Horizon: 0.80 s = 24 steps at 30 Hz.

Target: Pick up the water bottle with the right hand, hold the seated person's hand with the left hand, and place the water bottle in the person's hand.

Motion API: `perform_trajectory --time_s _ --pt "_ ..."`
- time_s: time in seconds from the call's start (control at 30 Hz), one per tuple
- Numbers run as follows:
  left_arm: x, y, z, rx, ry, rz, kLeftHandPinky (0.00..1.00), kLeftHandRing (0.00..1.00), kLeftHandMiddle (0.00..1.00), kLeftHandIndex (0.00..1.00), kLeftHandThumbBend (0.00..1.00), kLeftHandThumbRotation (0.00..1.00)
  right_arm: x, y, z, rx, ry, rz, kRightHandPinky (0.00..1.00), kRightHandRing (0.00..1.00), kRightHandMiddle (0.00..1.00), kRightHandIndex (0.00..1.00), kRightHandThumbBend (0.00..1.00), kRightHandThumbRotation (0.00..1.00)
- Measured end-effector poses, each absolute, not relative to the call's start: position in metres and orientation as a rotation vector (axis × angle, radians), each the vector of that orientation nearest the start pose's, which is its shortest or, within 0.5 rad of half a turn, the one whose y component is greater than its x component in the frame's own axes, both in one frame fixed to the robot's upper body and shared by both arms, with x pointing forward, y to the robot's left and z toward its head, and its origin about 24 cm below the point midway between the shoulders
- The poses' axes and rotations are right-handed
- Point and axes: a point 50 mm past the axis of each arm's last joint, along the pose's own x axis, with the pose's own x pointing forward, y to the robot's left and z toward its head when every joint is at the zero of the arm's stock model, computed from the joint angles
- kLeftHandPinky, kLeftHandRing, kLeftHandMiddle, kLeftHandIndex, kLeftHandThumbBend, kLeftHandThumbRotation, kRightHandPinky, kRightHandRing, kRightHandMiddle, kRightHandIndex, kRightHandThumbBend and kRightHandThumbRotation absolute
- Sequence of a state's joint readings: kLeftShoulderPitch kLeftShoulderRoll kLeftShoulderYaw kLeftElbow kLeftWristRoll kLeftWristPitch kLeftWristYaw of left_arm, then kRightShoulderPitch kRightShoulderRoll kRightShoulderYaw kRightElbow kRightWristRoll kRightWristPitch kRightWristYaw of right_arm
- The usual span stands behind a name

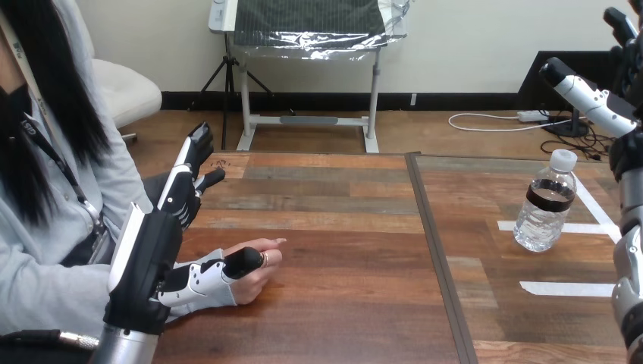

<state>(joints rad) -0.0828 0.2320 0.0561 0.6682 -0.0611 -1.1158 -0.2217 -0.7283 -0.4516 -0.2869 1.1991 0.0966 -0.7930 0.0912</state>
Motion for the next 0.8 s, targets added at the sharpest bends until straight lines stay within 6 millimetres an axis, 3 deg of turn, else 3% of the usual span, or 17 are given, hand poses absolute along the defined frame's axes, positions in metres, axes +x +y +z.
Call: perform_trajectory --time_s 0.23,0.8 --pt "0.227 0.204 0.026 0.25 -0.517 -0.176 0.9 0.99 1.0 0.99 1.0 0.6 0.345 -0.295 0.112 -0.235 -0.342 -0.28 1.0 1.0 0.93 0.99 1.0 0.33" --pt "0.227 0.205 0.026 0.246 -0.517 -0.183 0.89 0.99 1.0 0.99 1.0 0.58 0.35 -0.3 0.102 -0.303 -0.191 -0.358 0.95 0.97 0.91 0.98 1.0 0.43"
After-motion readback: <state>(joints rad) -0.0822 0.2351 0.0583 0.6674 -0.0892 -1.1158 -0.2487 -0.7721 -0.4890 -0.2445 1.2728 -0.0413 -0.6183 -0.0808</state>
